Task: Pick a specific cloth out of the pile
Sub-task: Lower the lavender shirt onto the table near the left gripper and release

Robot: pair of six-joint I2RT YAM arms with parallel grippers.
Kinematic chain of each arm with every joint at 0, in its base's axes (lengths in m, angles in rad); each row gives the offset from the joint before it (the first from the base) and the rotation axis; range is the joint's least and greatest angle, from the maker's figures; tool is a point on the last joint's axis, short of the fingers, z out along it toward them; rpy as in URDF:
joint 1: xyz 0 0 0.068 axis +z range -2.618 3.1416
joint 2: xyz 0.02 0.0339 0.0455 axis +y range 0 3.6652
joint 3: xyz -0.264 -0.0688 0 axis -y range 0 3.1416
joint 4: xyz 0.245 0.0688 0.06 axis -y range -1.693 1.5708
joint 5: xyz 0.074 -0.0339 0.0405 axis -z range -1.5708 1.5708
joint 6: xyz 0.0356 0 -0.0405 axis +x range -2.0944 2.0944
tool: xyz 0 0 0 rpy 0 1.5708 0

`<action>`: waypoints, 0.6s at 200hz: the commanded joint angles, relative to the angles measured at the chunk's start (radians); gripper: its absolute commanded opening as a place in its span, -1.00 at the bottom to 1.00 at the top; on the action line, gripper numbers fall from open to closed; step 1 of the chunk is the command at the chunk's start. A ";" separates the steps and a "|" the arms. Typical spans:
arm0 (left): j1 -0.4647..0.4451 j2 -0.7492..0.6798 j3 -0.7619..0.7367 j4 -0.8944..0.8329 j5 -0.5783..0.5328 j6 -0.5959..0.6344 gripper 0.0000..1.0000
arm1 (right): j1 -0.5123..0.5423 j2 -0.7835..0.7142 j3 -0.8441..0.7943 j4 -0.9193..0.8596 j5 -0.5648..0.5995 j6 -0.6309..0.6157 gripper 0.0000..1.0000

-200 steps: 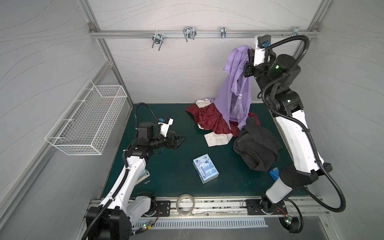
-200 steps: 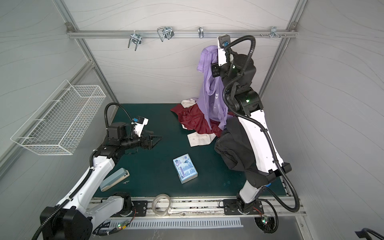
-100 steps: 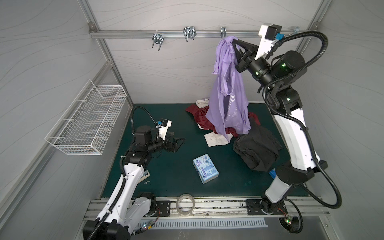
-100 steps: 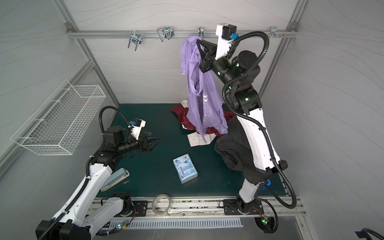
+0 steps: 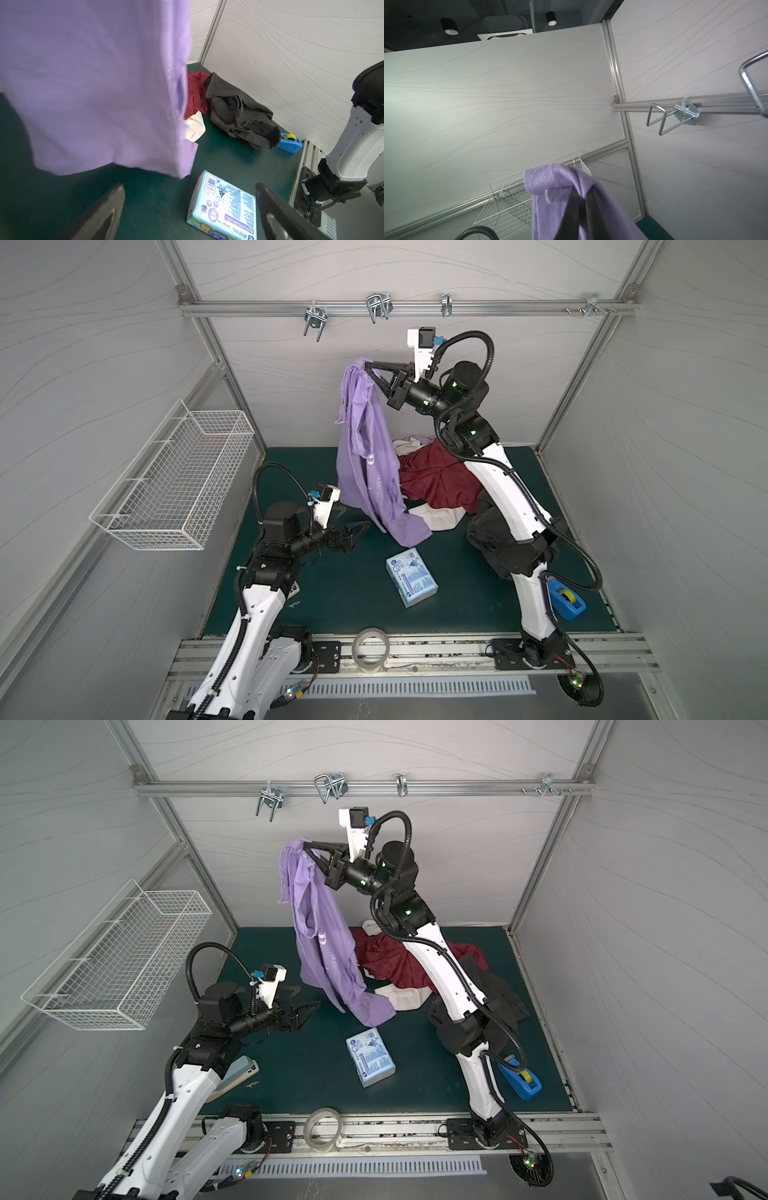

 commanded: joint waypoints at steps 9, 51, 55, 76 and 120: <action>-0.003 0.002 0.007 0.043 0.005 0.029 0.98 | -0.001 -0.015 -0.067 0.053 -0.134 0.042 -1.00; -0.003 0.011 0.012 0.042 0.011 0.029 0.97 | -0.023 -0.033 -0.340 -0.141 -0.248 -0.005 -1.00; -0.004 0.011 0.012 0.042 0.011 0.029 0.98 | -0.024 -0.032 -0.359 -0.166 -0.255 -0.015 -1.00; -0.004 0.014 0.012 0.042 0.011 0.027 0.98 | -0.031 -0.015 -0.491 -0.247 -0.249 -0.077 -1.00; -0.004 0.023 0.012 0.048 0.016 0.023 0.97 | -0.034 0.054 -0.618 -0.405 -0.154 -0.189 -1.00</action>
